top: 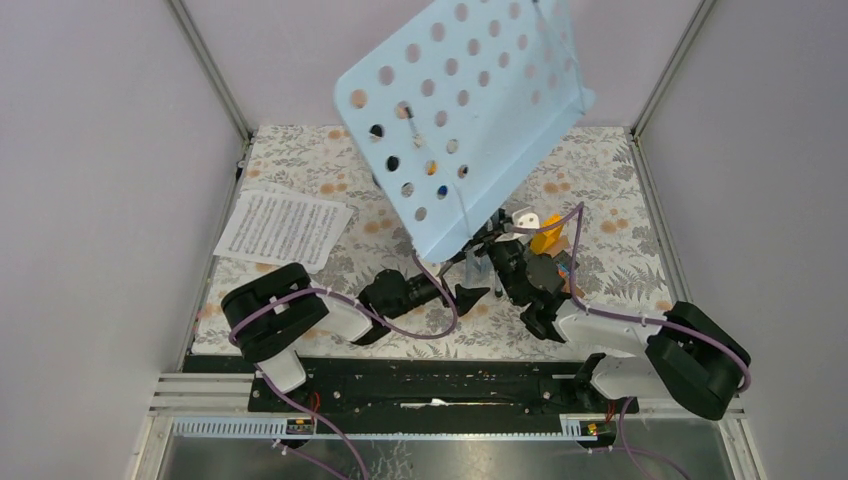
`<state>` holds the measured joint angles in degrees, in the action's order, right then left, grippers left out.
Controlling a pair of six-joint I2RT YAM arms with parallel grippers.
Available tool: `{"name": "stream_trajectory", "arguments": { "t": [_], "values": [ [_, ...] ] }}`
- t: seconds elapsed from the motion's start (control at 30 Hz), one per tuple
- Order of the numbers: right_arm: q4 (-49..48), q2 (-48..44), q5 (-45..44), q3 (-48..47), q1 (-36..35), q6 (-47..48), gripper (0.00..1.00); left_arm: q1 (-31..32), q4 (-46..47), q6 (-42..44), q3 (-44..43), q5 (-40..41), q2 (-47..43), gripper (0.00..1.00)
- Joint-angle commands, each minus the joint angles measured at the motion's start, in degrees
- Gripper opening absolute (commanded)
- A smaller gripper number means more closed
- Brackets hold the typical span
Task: Pack up the instrument practice props
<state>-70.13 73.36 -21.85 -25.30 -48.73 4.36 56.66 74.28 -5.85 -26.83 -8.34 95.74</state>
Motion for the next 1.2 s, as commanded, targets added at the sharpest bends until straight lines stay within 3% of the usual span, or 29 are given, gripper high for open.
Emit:
{"name": "stream_trajectory", "arguments": {
  "t": [0.0, 0.17, 0.6, 0.73, 0.93, 1.17],
  "values": [
    [3.9, -4.9, -12.8, 0.3, 1.2, -15.2, 0.0, 2.3, 2.2, -1.5, 1.1, 1.4, 0.9, 0.99],
    [12.4, -9.1, -13.8, -1.3, 1.1, -21.7, 0.0, 3.8, 5.6, 0.3, -2.2, 3.3, 4.8, 0.99],
    [33.0, -17.0, -8.2, -6.4, 1.1, -21.2, 0.0, 4.1, 13.4, 2.0, -4.8, 3.6, 16.3, 0.99],
    [36.9, -17.9, -7.7, -7.9, 1.1, -24.5, 0.0, 4.2, 10.1, 3.4, -7.6, 4.6, 16.5, 0.99],
    [42.1, -17.2, -2.3, -11.4, 1.1, -27.9, 0.0, 5.6, 1.7, 7.1, -15.5, 15.1, 19.4, 0.99],
    [44.3, -17.8, 3.0, -12.3, 1.2, -30.4, 0.0, 5.7, -1.4, 10.0, -22.1, 20.3, 23.1, 0.99]
  ]
}}
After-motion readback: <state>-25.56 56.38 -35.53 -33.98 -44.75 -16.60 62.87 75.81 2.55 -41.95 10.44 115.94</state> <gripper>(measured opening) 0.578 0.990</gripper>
